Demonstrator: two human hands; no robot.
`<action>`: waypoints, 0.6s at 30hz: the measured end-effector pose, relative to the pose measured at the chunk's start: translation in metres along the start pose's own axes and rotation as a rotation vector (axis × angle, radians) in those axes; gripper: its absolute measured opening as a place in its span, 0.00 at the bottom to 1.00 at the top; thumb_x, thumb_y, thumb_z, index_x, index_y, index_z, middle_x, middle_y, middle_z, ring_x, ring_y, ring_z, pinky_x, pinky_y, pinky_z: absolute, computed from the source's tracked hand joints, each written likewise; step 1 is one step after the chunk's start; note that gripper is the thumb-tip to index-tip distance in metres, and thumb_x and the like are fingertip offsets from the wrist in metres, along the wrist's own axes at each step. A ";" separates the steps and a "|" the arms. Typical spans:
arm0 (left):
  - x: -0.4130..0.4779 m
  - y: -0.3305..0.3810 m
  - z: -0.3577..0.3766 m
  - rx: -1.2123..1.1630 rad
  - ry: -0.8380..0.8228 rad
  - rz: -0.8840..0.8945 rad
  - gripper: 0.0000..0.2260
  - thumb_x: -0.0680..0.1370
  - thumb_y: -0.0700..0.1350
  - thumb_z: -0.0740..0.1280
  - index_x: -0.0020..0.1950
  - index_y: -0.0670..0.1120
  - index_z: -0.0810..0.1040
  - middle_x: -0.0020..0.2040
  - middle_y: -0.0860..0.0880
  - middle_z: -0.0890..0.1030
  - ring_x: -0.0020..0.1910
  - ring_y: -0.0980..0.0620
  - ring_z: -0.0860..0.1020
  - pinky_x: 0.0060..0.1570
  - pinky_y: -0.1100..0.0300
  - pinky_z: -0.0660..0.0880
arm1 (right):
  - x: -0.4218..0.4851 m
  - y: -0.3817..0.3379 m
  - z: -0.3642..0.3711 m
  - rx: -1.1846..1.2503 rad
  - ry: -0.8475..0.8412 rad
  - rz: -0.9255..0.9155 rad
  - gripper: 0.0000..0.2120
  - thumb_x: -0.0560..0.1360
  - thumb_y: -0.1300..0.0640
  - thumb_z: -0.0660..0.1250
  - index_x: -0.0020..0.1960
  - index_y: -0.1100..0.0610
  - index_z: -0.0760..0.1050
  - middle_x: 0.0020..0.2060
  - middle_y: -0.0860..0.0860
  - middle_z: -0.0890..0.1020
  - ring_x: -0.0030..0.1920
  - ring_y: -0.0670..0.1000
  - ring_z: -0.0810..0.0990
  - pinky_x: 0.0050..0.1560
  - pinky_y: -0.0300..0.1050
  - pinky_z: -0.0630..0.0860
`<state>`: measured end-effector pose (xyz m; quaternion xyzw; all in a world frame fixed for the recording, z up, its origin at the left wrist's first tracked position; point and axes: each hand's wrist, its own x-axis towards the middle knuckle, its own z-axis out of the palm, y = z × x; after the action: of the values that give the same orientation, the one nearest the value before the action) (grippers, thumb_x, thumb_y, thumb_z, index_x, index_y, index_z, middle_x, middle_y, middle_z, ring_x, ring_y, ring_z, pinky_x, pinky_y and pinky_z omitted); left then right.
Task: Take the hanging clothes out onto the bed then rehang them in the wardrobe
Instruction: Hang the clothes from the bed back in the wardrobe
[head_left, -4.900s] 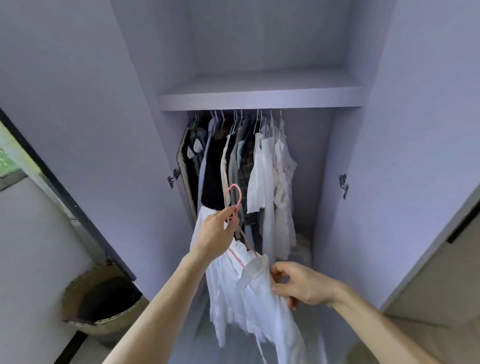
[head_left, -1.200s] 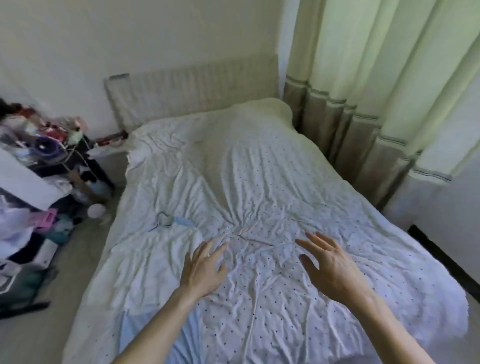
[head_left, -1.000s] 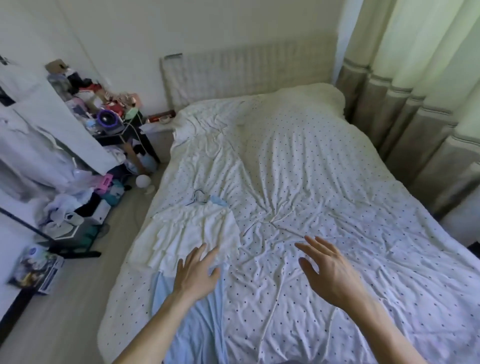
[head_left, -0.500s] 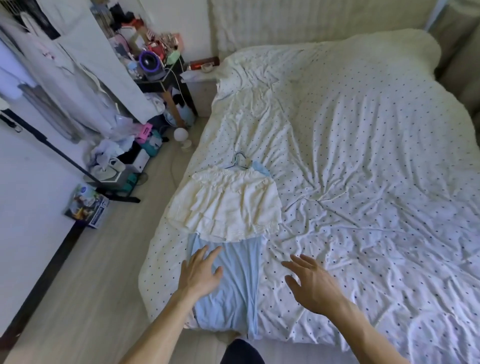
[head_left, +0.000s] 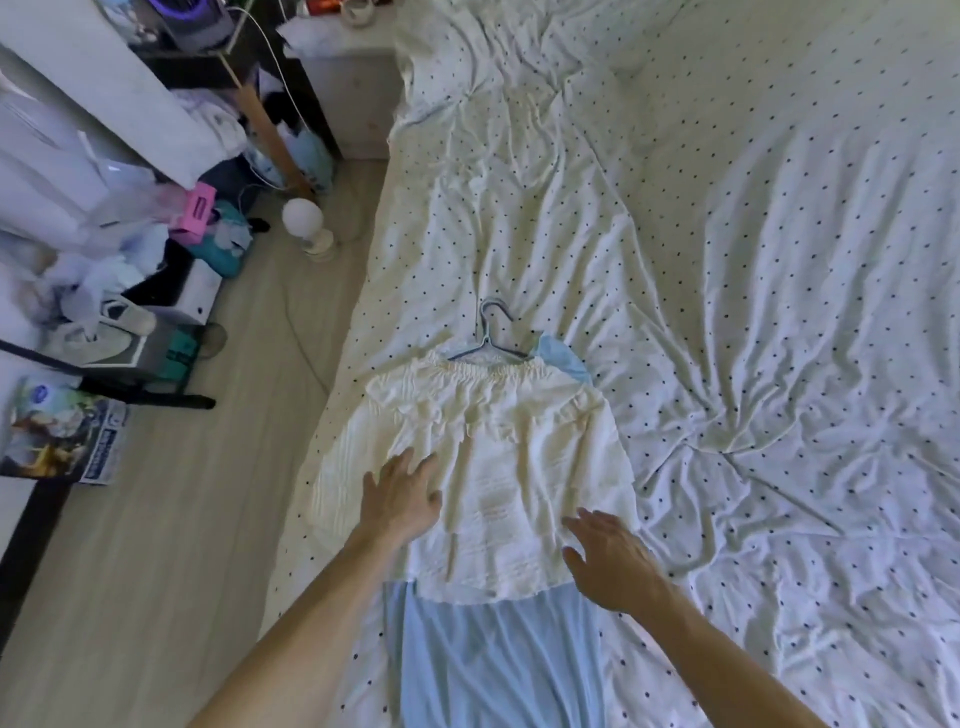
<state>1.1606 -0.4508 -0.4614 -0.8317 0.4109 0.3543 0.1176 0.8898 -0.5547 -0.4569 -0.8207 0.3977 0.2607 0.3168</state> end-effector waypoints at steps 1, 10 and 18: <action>0.026 -0.004 -0.009 0.004 0.019 -0.002 0.28 0.83 0.56 0.56 0.81 0.57 0.51 0.82 0.48 0.49 0.80 0.45 0.51 0.75 0.38 0.53 | 0.022 -0.004 -0.003 -0.015 0.005 0.014 0.25 0.82 0.45 0.54 0.78 0.49 0.60 0.78 0.49 0.60 0.79 0.51 0.54 0.75 0.51 0.61; 0.201 -0.023 -0.047 0.002 0.223 0.007 0.30 0.82 0.54 0.59 0.81 0.54 0.50 0.82 0.46 0.50 0.80 0.43 0.53 0.76 0.39 0.54 | 0.153 -0.025 0.018 -0.064 -0.080 0.117 0.32 0.81 0.42 0.56 0.79 0.39 0.43 0.79 0.47 0.36 0.79 0.59 0.39 0.75 0.66 0.51; 0.239 -0.053 -0.029 0.097 0.326 0.012 0.21 0.81 0.51 0.63 0.74 0.48 0.66 0.63 0.43 0.77 0.61 0.42 0.76 0.58 0.46 0.71 | 0.173 -0.015 0.044 -0.066 -0.154 0.152 0.34 0.81 0.38 0.55 0.78 0.36 0.37 0.77 0.45 0.30 0.78 0.60 0.33 0.73 0.72 0.49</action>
<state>1.3143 -0.5746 -0.6097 -0.8692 0.4460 0.1949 0.0875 0.9893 -0.5998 -0.5995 -0.7756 0.4245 0.3591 0.2988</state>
